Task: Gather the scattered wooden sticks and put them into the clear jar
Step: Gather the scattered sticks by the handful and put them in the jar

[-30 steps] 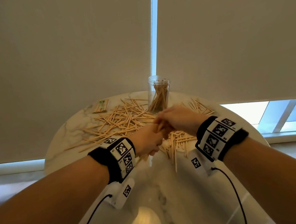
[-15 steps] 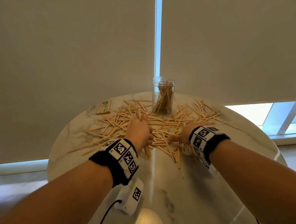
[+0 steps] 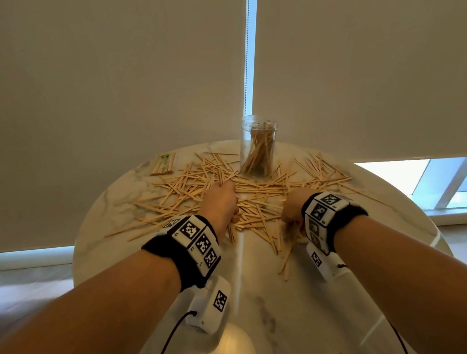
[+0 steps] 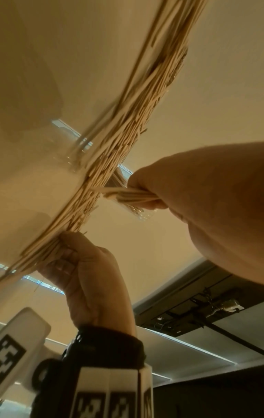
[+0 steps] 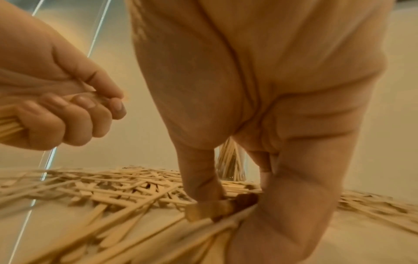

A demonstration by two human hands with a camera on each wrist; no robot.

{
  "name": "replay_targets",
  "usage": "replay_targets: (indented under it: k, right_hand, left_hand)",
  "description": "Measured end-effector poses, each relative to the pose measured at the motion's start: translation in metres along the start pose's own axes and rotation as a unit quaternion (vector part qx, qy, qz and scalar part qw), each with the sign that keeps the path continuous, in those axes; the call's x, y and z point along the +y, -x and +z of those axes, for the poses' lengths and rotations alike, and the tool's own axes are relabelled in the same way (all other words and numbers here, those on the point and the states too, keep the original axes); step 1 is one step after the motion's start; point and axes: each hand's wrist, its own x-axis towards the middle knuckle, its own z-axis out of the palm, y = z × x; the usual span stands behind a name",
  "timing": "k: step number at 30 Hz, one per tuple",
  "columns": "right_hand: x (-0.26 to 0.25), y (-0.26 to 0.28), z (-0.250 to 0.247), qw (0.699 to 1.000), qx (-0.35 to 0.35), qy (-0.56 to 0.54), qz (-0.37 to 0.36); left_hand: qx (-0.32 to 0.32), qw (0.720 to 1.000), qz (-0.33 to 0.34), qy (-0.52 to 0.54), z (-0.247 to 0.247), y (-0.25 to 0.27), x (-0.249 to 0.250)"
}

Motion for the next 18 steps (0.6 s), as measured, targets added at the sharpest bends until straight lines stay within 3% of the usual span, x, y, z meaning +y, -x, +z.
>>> replay_targets:
  k: [6,9,13,16,18]
  right_hand:
    - [0.004,0.007,0.000,0.999,0.013,-0.038,0.004]
    - [0.013,0.007,0.001,0.993,-0.009,-0.117,0.001]
    - [0.025,0.010,0.006,0.956,-0.037,-0.290,0.006]
    - [0.026,0.019,0.012,0.928,-0.033,-0.371,0.026]
    - [0.027,0.020,0.017,0.919,-0.014,-0.393,0.002]
  left_hand:
    - [-0.015,1.000,-0.001,-0.001,0.002,0.005,-0.001]
    - [-0.027,0.999,-0.002,-0.021,0.002,0.008,-0.001]
    - [-0.051,0.997,-0.006,-0.057,-0.002,0.013,-0.002]
    - [-0.053,0.995,-0.004,-0.083,-0.003,0.013,-0.004]
    - [-0.045,0.993,0.003,-0.107,-0.001,0.011,-0.004]
